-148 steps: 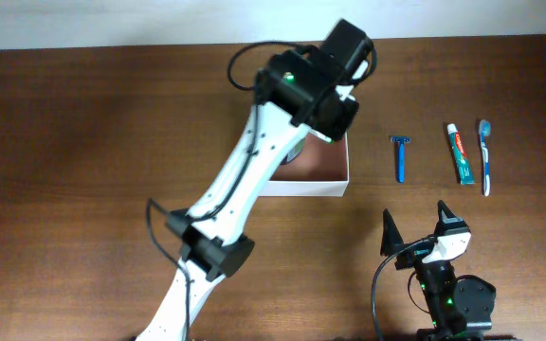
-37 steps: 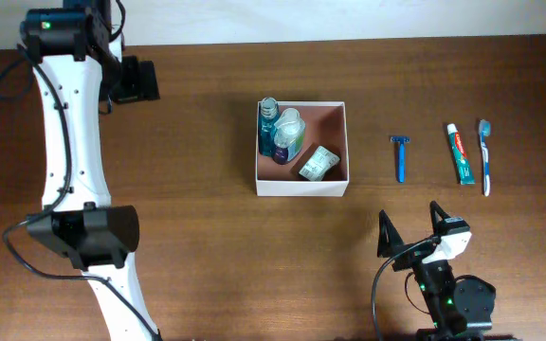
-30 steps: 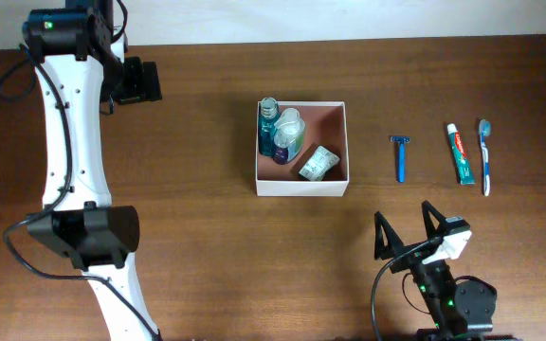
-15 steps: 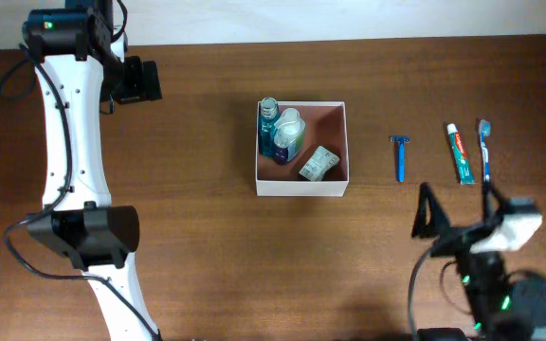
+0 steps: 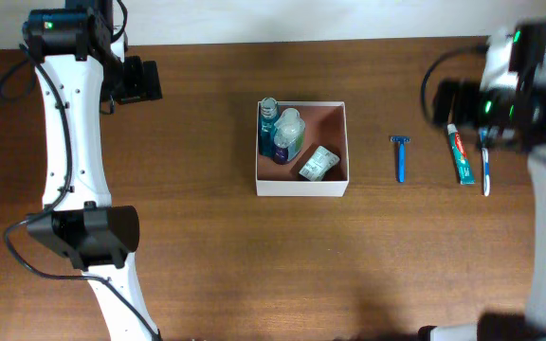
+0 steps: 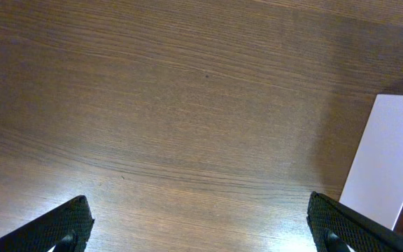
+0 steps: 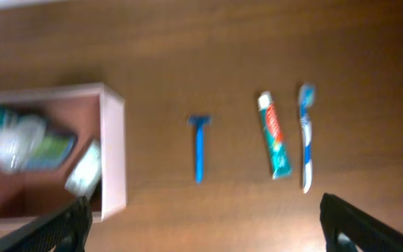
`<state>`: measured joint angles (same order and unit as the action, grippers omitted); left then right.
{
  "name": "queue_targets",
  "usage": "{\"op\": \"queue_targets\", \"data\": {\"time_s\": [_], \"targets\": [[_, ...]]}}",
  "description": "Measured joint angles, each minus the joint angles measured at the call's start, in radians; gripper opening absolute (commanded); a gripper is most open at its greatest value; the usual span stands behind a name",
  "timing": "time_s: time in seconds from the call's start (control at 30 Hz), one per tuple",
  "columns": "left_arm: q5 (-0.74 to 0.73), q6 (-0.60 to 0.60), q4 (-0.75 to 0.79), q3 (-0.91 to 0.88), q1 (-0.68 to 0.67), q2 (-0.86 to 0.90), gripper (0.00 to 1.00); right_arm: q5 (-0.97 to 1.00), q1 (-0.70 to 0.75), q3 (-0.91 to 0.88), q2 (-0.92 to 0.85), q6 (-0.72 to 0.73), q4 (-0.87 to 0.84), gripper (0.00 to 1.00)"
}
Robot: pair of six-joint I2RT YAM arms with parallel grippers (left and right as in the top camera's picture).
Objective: Pack container
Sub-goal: 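Reach the right gripper forward to the Colgate toothpaste tube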
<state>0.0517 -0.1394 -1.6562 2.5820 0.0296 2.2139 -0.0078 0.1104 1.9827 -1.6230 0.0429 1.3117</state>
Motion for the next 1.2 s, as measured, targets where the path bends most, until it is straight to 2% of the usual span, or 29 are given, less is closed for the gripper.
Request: {"op": "queue_targets", "data": {"time_s": [0.1, 0.23, 0.47, 0.9, 1.2], "targets": [[0.000, 0.000, 0.000, 0.000, 0.000, 0.000, 0.99, 0.005, 0.038, 0.123, -0.092, -0.013, 0.012, 0.99], [0.000, 0.000, 0.000, 0.000, 0.000, 0.000, 0.99, 0.008, 0.094, 0.160, -0.156, -0.084, 0.023, 0.99], [0.000, 0.000, 0.000, 0.000, 0.000, 0.000, 0.99, 0.012, 0.156, 0.163, -0.322, -0.156, 0.050, 0.99], [0.000, 0.000, 0.000, 0.000, 0.000, 0.000, 0.99, 0.102, 0.158, 0.163, -0.657, -0.231, 0.038, 0.99], [0.000, 0.000, 0.000, 0.000, 0.000, 0.000, 0.99, 0.021, 0.211, 0.163, -0.712, -0.330, 0.009, 0.99]]}}
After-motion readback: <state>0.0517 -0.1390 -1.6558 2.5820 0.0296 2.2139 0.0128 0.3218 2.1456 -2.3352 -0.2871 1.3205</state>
